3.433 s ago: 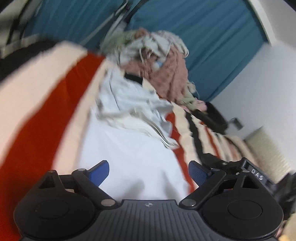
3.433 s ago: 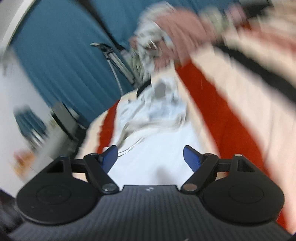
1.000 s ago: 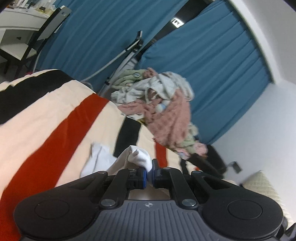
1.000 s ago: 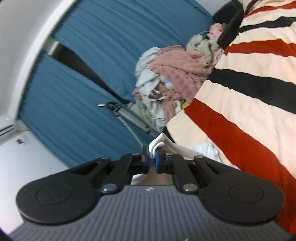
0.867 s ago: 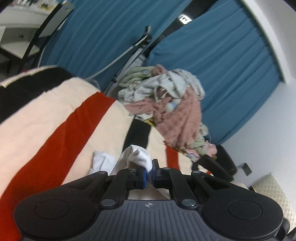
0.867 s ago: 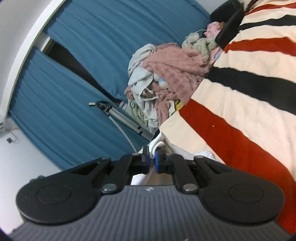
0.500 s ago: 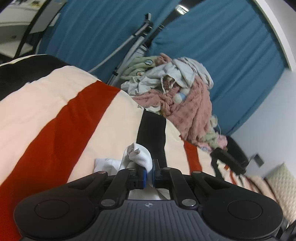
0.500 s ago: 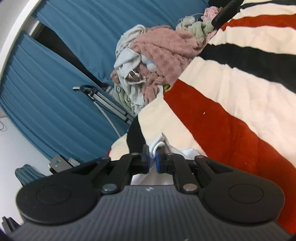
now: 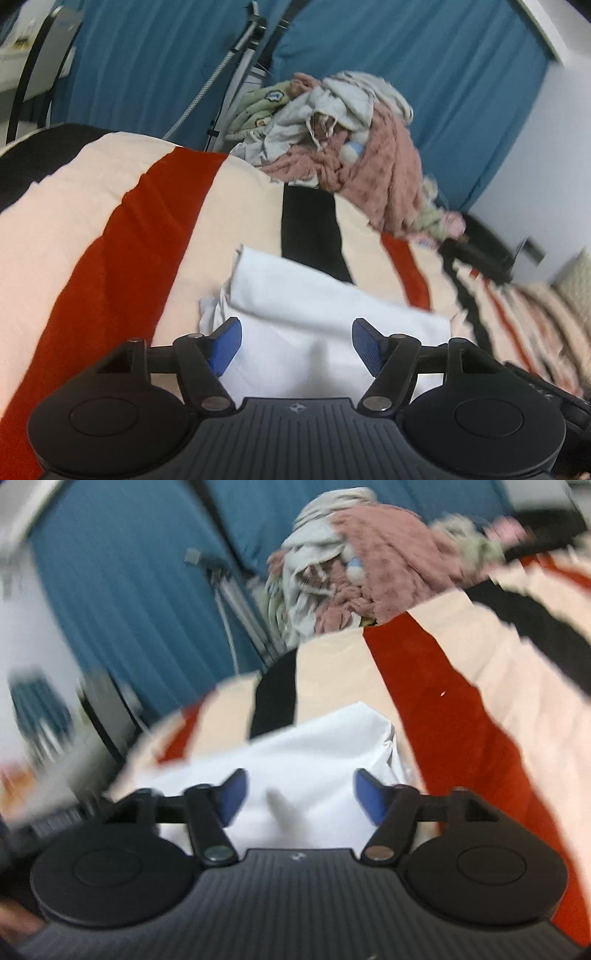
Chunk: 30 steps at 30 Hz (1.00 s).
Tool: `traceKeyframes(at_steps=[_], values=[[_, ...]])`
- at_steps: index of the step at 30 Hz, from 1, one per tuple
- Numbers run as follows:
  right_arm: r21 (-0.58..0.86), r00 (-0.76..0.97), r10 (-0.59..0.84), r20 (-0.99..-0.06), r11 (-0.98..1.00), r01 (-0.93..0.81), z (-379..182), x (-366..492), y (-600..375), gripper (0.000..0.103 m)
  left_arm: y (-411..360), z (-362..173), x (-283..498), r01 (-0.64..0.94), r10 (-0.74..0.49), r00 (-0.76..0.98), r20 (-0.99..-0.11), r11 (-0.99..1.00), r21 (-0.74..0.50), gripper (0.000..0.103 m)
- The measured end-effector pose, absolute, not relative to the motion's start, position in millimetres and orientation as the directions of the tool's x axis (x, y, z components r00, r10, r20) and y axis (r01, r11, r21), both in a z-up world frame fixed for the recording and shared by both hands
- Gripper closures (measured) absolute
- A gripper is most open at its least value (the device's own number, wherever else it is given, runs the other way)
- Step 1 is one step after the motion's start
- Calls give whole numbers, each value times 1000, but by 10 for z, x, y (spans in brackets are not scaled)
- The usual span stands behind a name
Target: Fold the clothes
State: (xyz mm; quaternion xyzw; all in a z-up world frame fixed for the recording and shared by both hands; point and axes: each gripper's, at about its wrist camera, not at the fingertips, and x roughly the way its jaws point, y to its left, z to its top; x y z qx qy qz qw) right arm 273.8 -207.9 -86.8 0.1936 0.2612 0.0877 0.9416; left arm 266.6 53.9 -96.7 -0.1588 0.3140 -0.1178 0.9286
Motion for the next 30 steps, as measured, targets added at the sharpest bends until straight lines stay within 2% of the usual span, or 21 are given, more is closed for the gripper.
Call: traceKeyframes(at_steps=[3,7,11,17,20,23,30], values=[[332,833,227,-504,942,-55,-991,2816,-1979,41,480,-1080,2709,107,-294,753,-589,938,-331,35],[291,816,221,-534,954,-68,-1102,2822,-1911,41,360,-1118,2644,131,-242,751,-614,967,-220,35],[270,809,224,-543,959,-84,-986,2716,-1865,39,329,-1018,2465,171,-229,765,-602,973,-153,35],[233,817,228,-530,965,-119,-737,2362,-1816,39,377,-895,2115,169,-228,770,-595,973,-154,39],[252,831,235,-504,960,-119,-770,2072,-1878,40,424,-882,1903,150,-224,763,-606,974,-170,39],[230,826,223,-518,966,-116,-889,1905,-1893,41,456,-882,1717,141,-215,756,-618,976,-166,39],[201,834,198,-515,974,-107,-971,1831,-1830,41,474,-893,1392,159,-220,743,-632,975,-152,39]])
